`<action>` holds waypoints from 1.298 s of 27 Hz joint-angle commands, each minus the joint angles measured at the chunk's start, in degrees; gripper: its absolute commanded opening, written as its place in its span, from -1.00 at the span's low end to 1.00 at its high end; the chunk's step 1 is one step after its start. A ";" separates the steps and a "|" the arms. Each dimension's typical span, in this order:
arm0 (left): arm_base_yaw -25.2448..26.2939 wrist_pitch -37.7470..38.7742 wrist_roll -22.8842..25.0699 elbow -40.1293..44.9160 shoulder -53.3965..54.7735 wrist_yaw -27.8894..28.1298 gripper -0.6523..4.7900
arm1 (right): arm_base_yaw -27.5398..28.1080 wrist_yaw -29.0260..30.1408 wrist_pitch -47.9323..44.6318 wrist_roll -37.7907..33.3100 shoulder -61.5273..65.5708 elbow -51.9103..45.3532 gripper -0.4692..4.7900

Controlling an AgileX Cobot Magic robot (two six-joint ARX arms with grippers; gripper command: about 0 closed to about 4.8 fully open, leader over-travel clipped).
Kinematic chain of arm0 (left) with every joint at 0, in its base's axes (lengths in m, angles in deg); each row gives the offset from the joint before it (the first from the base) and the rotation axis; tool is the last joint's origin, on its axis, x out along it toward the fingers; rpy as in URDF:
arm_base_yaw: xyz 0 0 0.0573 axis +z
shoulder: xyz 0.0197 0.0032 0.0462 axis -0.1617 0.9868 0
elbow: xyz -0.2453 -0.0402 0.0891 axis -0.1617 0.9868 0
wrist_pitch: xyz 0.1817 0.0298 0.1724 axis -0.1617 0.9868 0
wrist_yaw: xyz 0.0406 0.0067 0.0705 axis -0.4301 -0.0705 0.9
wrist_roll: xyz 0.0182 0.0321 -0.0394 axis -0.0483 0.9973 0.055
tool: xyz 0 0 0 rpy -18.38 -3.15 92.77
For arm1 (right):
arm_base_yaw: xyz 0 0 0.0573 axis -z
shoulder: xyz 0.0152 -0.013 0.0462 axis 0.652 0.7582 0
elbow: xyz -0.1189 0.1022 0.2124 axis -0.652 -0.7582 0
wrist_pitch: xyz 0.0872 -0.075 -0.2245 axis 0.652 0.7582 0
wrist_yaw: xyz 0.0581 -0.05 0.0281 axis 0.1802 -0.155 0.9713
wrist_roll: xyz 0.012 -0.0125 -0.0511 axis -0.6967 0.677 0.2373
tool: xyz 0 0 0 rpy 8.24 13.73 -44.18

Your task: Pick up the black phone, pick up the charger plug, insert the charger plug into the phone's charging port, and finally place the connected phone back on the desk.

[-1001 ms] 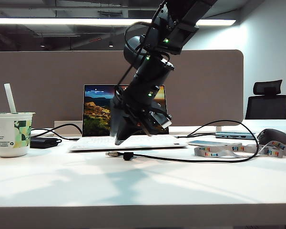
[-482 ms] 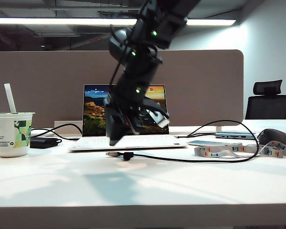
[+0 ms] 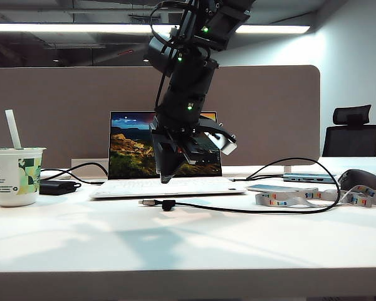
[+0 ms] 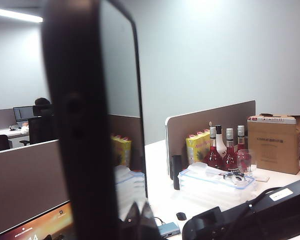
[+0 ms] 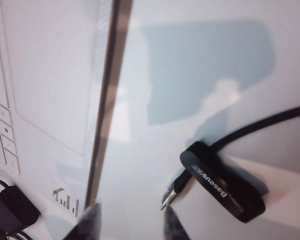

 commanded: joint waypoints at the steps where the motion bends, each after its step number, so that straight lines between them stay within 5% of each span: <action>1: 0.00 -1.97 -0.11 -0.52 -0.46 -0.15 -0.78 | -0.15 0.26 0.17 0.17 0.04 0.26 -0.22; 35: 0.07 1.03 0.52 -0.52 -0.50 -0.20 -0.78 | -0.15 6.32 -1.86 -4.17 3.34 0.24 -0.26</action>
